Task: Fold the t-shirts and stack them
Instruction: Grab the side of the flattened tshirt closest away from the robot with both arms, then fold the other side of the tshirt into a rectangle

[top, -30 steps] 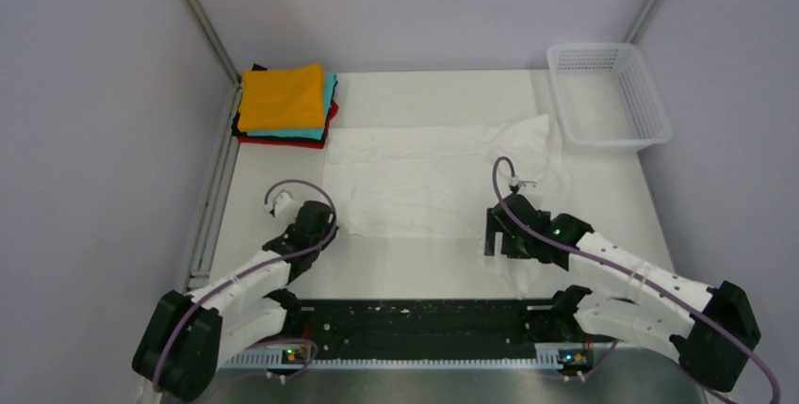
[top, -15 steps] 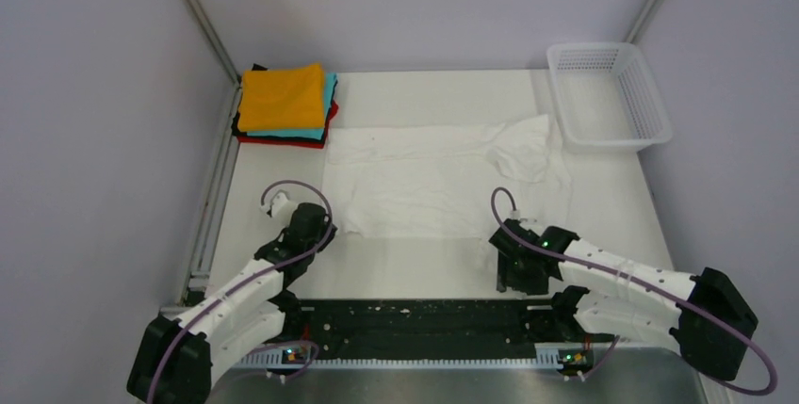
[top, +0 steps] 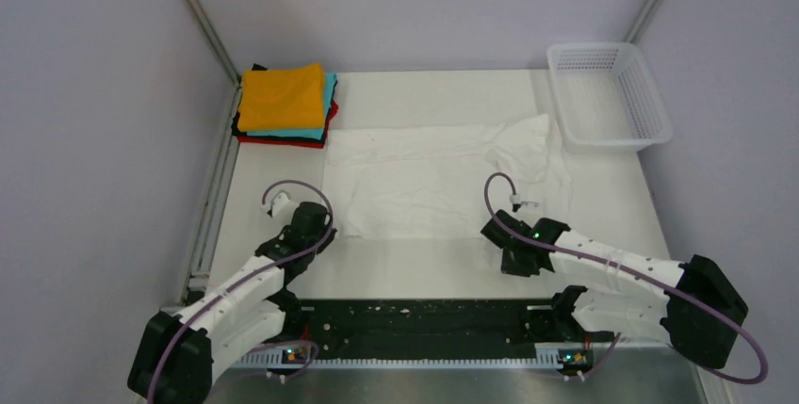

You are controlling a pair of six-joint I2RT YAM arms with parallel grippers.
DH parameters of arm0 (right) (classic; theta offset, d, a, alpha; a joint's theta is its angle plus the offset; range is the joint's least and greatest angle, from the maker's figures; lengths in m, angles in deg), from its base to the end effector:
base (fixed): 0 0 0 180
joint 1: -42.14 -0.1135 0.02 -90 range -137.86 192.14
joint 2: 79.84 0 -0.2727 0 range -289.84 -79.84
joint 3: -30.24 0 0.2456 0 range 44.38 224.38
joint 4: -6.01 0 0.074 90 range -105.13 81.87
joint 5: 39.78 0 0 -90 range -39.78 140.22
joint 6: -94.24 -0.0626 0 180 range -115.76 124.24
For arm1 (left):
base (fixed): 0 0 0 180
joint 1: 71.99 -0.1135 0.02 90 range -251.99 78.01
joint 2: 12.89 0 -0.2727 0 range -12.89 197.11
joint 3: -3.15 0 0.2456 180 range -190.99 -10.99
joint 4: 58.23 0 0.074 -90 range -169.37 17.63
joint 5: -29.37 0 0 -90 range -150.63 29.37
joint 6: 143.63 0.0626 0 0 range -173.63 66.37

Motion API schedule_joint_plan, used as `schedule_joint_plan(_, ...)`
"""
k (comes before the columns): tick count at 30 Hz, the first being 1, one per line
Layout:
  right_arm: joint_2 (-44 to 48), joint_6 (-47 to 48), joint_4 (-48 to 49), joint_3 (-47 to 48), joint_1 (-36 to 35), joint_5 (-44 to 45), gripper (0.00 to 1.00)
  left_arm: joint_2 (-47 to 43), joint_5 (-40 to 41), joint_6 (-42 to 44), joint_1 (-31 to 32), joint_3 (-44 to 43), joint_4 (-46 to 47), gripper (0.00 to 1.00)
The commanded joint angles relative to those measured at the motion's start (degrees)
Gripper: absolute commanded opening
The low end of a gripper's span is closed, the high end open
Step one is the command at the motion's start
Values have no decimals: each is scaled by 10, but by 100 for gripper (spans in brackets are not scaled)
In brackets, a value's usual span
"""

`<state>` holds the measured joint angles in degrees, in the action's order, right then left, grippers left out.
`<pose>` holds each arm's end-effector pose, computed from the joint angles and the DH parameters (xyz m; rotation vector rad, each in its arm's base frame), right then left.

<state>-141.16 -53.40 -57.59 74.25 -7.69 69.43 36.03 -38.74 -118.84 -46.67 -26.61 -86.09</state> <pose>0.1090 0.0972 0.1482 0.2264 2.7679 -0.1000 0.1572 -0.0485 0.1418 -0.9633 2.1337 -0.3351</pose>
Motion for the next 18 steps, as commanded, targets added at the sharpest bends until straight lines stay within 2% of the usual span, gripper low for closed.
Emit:
schedule_joint_plan(1, 3, 22, 28, 71, 22, 99, 0, 24, 6, 10, 0, -51, -6, 0)
schedule_joint_plan(9, -27, 140, 130, 149, 152, 91, 0, 116, 13, 46, -29, -149, 16, 0)
schedule_joint_plan(14, -91, 207, 209, 198, 238, 43, 0, 209, -7, 64, -72, -206, 41, 0)
schedule_joint_plan(18, -149, 241, 260, 239, 288, 36, 0, 261, -15, 74, -98, -242, 61, 0)
